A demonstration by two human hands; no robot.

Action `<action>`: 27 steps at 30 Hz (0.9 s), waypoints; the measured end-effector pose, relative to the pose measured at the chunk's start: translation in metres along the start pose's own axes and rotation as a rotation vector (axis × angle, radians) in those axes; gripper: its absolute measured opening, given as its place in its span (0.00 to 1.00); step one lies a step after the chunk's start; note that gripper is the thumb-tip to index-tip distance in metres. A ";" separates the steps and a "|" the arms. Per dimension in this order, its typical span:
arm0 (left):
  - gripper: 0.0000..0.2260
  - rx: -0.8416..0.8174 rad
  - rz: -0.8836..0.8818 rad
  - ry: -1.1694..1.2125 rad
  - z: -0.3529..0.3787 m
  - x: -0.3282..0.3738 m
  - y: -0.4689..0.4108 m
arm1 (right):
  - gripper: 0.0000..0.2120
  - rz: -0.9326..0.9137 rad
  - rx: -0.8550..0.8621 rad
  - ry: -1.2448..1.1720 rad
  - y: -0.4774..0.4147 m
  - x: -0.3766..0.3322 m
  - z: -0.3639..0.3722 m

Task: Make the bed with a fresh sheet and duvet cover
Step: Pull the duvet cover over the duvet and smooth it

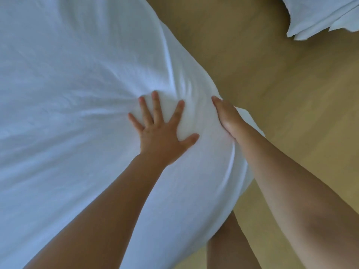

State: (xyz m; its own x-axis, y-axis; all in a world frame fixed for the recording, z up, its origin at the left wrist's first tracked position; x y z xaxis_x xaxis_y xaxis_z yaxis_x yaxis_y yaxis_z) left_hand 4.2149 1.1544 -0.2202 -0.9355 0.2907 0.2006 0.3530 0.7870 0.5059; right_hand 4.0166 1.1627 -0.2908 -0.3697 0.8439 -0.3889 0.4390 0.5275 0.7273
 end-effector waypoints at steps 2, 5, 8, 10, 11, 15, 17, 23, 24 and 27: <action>0.39 0.030 -0.068 -0.004 0.008 0.012 -0.005 | 0.38 0.005 -0.035 0.110 -0.020 0.011 -0.004; 0.39 0.124 -0.157 0.008 0.016 0.023 -0.014 | 0.16 -0.100 -0.092 0.222 -0.037 0.024 -0.008; 0.39 0.123 -0.214 0.001 0.020 0.024 -0.019 | 0.18 -0.253 0.057 0.160 -0.040 0.025 -0.021; 0.38 0.129 -0.233 -0.005 0.018 0.028 -0.020 | 0.19 -0.336 0.168 0.104 -0.045 0.026 -0.036; 0.37 0.133 -0.248 -0.006 0.018 0.030 -0.021 | 0.20 -0.360 0.193 0.052 -0.047 0.027 -0.044; 0.36 0.158 -0.268 -0.010 0.017 0.042 -0.025 | 0.23 -0.351 0.198 -0.213 -0.053 0.030 -0.071; 0.35 0.192 -0.205 -0.034 0.019 0.052 -0.026 | 0.23 -0.334 0.168 -0.310 -0.053 0.034 -0.082; 0.33 0.219 -0.035 -0.108 0.031 0.098 -0.035 | 0.23 -0.149 0.036 -0.551 -0.067 0.042 -0.088; 0.33 0.207 -0.036 -0.104 0.032 0.102 -0.036 | 0.24 -0.144 0.023 -0.546 -0.068 0.043 -0.091; 0.34 0.186 -0.038 -0.123 0.033 0.106 -0.036 | 0.27 -0.192 -0.041 -0.486 -0.068 0.043 -0.098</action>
State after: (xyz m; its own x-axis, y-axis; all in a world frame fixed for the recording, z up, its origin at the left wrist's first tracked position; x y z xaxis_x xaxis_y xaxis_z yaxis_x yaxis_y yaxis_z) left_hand 4.1029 1.1745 -0.2451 -0.9464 0.3141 0.0752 0.3202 0.8819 0.3459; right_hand 3.8904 1.1538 -0.3017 -0.0133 0.6859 -0.7276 0.3648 0.6808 0.6351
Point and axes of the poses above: each hand's wrist, its own y-axis away from the middle knuckle, its own z-axis out of the palm, x = y × z, the point moved 3 cm from there along -y, towards the middle knuckle, and after that the axes turned 1 degree about x, right-handed, at the moved point
